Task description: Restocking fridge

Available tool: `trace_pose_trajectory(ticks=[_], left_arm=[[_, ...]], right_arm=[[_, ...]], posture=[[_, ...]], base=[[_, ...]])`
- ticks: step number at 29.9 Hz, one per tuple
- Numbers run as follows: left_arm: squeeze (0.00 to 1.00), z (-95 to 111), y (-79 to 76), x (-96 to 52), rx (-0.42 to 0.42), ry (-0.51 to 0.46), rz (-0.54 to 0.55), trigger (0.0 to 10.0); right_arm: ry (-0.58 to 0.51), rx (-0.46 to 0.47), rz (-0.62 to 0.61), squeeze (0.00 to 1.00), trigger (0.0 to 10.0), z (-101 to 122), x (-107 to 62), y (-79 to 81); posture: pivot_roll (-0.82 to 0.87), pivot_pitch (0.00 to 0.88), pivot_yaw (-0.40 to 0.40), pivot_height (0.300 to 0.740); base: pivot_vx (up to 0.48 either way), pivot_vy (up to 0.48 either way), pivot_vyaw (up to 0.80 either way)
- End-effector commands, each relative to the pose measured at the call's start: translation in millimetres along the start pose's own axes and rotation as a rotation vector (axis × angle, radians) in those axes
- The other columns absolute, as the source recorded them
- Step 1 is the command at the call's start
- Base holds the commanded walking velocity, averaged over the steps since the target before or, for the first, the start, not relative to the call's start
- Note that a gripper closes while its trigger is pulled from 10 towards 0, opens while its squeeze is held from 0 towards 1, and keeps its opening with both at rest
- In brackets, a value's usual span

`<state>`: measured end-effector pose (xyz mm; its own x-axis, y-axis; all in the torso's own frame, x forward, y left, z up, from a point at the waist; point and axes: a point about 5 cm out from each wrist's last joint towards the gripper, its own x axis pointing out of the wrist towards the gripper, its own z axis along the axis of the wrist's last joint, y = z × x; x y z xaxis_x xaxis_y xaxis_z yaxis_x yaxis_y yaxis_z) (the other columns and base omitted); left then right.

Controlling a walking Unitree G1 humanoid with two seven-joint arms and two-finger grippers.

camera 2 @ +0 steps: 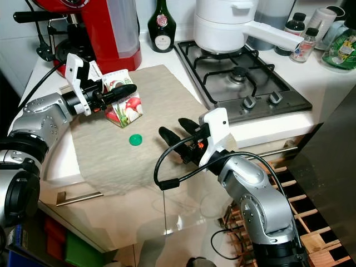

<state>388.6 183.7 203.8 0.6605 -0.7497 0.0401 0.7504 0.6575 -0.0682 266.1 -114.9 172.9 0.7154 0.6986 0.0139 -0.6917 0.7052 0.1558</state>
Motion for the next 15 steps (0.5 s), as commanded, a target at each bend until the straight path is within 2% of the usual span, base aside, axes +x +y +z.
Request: trace_pose_trajectory(ticks=[1, 7, 15], left_arm=[[0.0, 8.4, 0.8, 3.2, 0.0, -0.022, 0.005, 0.0], [0.0, 10.2, -0.1, 4.2, -0.025, -0.046, -0.007, 0.0], [0.0, 16.6, -4.5, 7.2, -0.001, -0.088, -0.046, 0.0]], right_arm=[[-0.01, -0.001, 0.014, 0.0, 10.0, 4.2, 1.7, 2.0], [-0.01, 0.001, 0.013, 0.0, 10.0, 3.3, 2.5, 2.2], [-0.013, 0.003, 0.008, 0.0, 10.0, 2.4, 3.3, 2.5]], posture=[[-0.15, 0.034, 0.031, 0.736], [-0.15, 0.031, 0.034, 0.736], [-0.14, 0.028, 0.038, 0.736]], base=[[0.0, 0.0, 0.0], [0.0, 0.0, 0.0], [0.0, 0.0, 0.0]])
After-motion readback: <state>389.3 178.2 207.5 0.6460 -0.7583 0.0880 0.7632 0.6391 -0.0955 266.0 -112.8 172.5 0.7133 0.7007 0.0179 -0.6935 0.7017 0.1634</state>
